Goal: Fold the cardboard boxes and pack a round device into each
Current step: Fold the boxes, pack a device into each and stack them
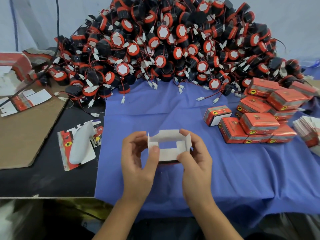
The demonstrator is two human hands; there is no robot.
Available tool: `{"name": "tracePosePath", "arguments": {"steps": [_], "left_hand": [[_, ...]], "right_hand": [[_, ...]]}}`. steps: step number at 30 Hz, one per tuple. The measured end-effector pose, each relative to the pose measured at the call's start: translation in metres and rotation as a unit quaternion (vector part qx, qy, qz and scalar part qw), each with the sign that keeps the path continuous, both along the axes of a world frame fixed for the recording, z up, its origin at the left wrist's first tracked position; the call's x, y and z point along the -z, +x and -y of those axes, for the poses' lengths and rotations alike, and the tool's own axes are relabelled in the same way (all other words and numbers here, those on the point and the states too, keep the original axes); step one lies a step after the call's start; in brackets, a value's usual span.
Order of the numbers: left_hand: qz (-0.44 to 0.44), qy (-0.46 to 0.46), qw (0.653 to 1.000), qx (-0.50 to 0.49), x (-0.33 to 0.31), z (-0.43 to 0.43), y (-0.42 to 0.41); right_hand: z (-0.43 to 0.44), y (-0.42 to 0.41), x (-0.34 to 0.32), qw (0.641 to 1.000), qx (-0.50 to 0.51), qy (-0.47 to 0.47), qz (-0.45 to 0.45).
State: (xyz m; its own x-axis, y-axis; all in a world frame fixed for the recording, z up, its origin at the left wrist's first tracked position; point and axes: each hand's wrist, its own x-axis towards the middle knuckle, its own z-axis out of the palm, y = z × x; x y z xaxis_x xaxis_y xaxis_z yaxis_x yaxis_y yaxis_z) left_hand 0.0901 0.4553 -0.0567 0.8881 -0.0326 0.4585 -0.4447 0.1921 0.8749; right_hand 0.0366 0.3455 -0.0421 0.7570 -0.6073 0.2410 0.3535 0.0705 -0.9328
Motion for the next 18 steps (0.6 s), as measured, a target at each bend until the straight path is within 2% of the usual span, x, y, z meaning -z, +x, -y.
{"name": "tracePosePath", "arguments": {"steps": [6,12,16,18], "left_hand": [[-0.026,-0.027,0.999,0.007,-0.013,0.019,-0.014],[-0.076,-0.005,0.996,0.035,-0.019,0.024,-0.012],[-0.102,-0.056,0.986,0.121,-0.022,0.014,-0.009],[-0.116,-0.066,0.984,0.12,-0.024,0.01,-0.007]], "right_hand": [[-0.009,-0.001,-0.006,0.998,0.056,-0.009,0.036],[-0.005,0.0,0.001,0.999,0.035,-0.012,0.021],[0.005,-0.002,-0.005,0.999,-0.007,0.024,0.028],[0.01,-0.004,-0.01,0.998,-0.032,0.053,0.033]]}}
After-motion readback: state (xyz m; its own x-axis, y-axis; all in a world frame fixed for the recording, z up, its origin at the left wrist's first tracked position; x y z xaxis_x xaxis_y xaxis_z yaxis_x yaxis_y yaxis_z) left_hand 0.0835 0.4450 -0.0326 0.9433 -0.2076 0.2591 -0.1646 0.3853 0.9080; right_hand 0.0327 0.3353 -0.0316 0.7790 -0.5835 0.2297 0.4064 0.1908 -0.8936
